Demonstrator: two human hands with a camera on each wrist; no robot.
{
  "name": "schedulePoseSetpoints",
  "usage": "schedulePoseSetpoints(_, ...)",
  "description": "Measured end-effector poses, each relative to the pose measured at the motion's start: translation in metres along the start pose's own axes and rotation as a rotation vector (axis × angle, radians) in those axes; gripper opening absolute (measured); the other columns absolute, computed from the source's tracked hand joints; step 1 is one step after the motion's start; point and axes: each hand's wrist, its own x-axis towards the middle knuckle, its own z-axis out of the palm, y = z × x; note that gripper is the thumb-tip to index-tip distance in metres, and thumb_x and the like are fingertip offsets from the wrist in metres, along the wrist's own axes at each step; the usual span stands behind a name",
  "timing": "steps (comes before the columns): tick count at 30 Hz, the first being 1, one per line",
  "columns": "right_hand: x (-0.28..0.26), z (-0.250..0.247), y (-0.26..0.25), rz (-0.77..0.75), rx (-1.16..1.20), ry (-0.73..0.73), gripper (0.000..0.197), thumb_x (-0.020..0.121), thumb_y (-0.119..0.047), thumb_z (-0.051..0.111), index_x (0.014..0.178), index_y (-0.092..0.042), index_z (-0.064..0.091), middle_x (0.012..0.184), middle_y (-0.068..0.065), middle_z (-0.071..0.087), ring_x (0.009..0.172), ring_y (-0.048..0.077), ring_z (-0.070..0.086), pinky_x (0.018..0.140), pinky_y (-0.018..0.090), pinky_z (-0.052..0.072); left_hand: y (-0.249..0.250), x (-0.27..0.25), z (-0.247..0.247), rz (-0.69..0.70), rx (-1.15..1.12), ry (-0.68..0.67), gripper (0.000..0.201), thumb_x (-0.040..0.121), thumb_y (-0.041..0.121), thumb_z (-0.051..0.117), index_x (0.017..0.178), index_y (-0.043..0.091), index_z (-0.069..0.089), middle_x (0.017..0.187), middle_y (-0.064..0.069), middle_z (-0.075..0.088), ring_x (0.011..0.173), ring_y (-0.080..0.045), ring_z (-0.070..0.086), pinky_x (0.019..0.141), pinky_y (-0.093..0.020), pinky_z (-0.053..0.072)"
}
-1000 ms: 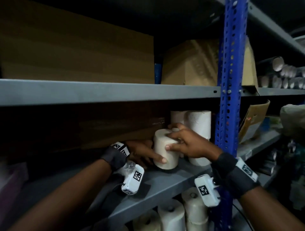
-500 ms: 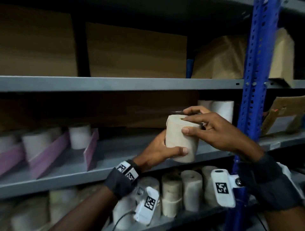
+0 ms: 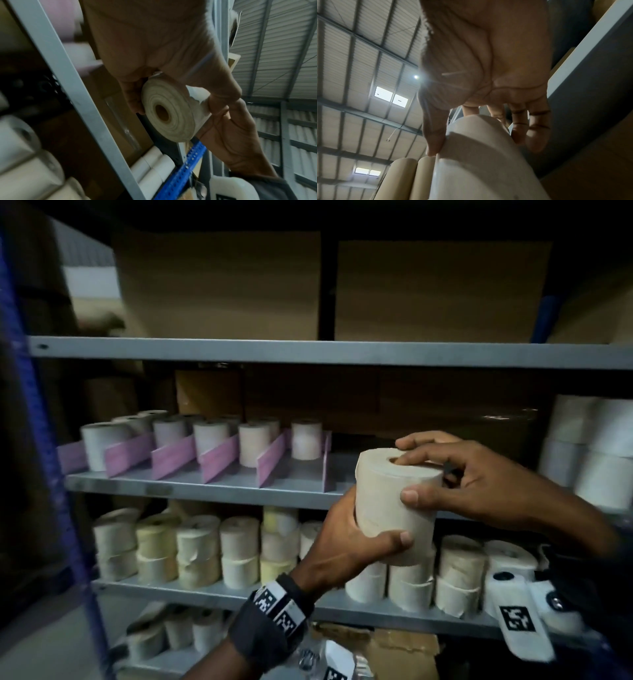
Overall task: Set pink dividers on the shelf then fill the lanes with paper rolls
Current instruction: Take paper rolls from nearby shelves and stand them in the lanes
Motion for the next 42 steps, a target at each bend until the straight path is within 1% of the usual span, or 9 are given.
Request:
schedulePoseSetpoints(5, 0.027, 0.042, -0.023, -0.059, -0.057, -0.101, 0.06, 0.06, -0.079, 0.069, 0.113, -0.051, 0.064, 0.136, -0.032, 0.042, 0.127, -0.008, 0.044, 0.103, 0.034, 0.047, 0.007, -0.036, -0.048, 0.004, 0.076, 0.058, 0.069, 0.077, 0.023, 0.081, 0.14, 0.015, 0.054, 0.129, -0.002, 0.07, 0.118, -0.02, 0.068, 0.087, -0.028, 0.058)
schedulePoseSetpoints(11, 0.048, 0.095, -0.05, -0.126, -0.031, -0.133, 0.057, 0.071, -0.066, 0.071, 0.12, -0.038, 0.069, 0.141, -0.023, 0.043, 0.129, -0.005, 0.044, 0.103, 0.033, 0.048, -0.001, -0.068, -0.105, -0.043, 0.132, 0.081, 0.078, 0.072, 0.028, 0.084, 0.142, 0.016, 0.05, 0.133, -0.001, 0.068, 0.121, -0.019, 0.066, 0.092, -0.032, 0.058)
schedulePoseSetpoints(19, 0.063, 0.147, -0.056, -0.04, -0.111, -0.081, 0.055, 0.076, -0.062, 0.07, 0.123, -0.034, 0.068, 0.145, -0.021, 0.039, 0.131, -0.002, 0.042, 0.099, 0.038, 0.051, -0.033, -0.094, -0.14, 0.01, 0.257, 0.161, 0.082, 0.084, 0.032, 0.078, 0.154, 0.035, 0.036, 0.143, 0.013, 0.058, 0.128, -0.012, 0.059, 0.098, -0.031, 0.056)
schedulePoseSetpoints(22, 0.076, 0.152, -0.048, -0.004, -0.181, -0.058, 0.061, 0.074, -0.071, 0.064, 0.125, -0.037, 0.065, 0.146, -0.023, 0.037, 0.133, 0.002, 0.041, 0.102, 0.047, 0.045, -0.043, -0.095, -0.137, 0.045, 0.366, 0.263, 0.086, 0.087, 0.042, 0.072, 0.159, 0.034, 0.026, 0.155, 0.014, 0.047, 0.14, -0.009, 0.049, 0.11, -0.04, 0.049)
schedulePoseSetpoints(25, 0.098, 0.149, -0.037, 0.004, -0.223, -0.021, 0.064, 0.072, -0.076, 0.059, 0.124, -0.04, 0.065, 0.144, -0.024, 0.04, 0.131, 0.004, 0.042, 0.104, 0.052, 0.04, -0.055, -0.091, -0.136, 0.13, 0.577, 0.347, 0.085, 0.091, 0.045, 0.064, 0.161, 0.031, 0.017, 0.167, 0.012, 0.027, 0.153, -0.004, 0.027, 0.121, -0.036, 0.034)
schedulePoseSetpoints(28, 0.123, 0.144, -0.029, -0.006, -0.267, 0.022, 0.072, 0.069, -0.08, 0.056, 0.125, -0.035, 0.066, 0.141, -0.02, 0.045, 0.129, 0.006, 0.046, 0.107, 0.051, 0.037, -0.069, -0.087, -0.129, 0.249, 0.856, 0.325, 0.089, 0.092, 0.04, 0.062, 0.164, 0.019, 0.013, 0.173, 0.002, 0.008, 0.159, -0.015, 0.01, 0.126, -0.038, 0.024)
schedulePoseSetpoints(31, 0.146, 0.138, -0.021, -0.009, -0.293, 0.078, 0.072, 0.071, -0.078, 0.058, 0.124, -0.031, 0.067, 0.14, -0.015, 0.049, 0.129, 0.009, 0.048, 0.108, 0.047, 0.036, -0.084, -0.078, -0.118, 0.243, 1.029, 0.264, 0.098, 0.089, 0.044, 0.061, 0.165, 0.017, 0.005, 0.173, -0.004, -0.003, 0.16, -0.024, 0.001, 0.124, -0.048, 0.016)
schedulePoseSetpoints(38, 0.192, 0.142, 0.011, 0.021, -0.345, 0.029, 0.058, 0.076, -0.063, 0.067, 0.122, -0.028, 0.069, 0.136, -0.007, 0.056, 0.127, 0.011, 0.05, 0.107, 0.047, 0.038, -0.108, -0.046, -0.122, 0.06, 1.313, 0.168, 0.102, 0.077, 0.05, 0.056, 0.161, 0.002, 0.023, 0.171, -0.019, 0.01, 0.156, -0.039, 0.017, 0.118, -0.06, 0.026)
schedulePoseSetpoints(42, 0.214, 0.142, 0.026, 0.03, -0.38, 0.008, 0.059, 0.077, -0.067, 0.062, 0.121, -0.027, 0.069, 0.134, -0.007, 0.06, 0.125, 0.014, 0.05, 0.105, 0.049, 0.038, -0.117, -0.026, -0.131, 0.025, 1.381, 0.167, 0.099, 0.076, 0.05, 0.057, 0.156, -0.002, 0.034, 0.167, -0.023, 0.02, 0.152, -0.043, 0.026, 0.114, -0.065, 0.034)
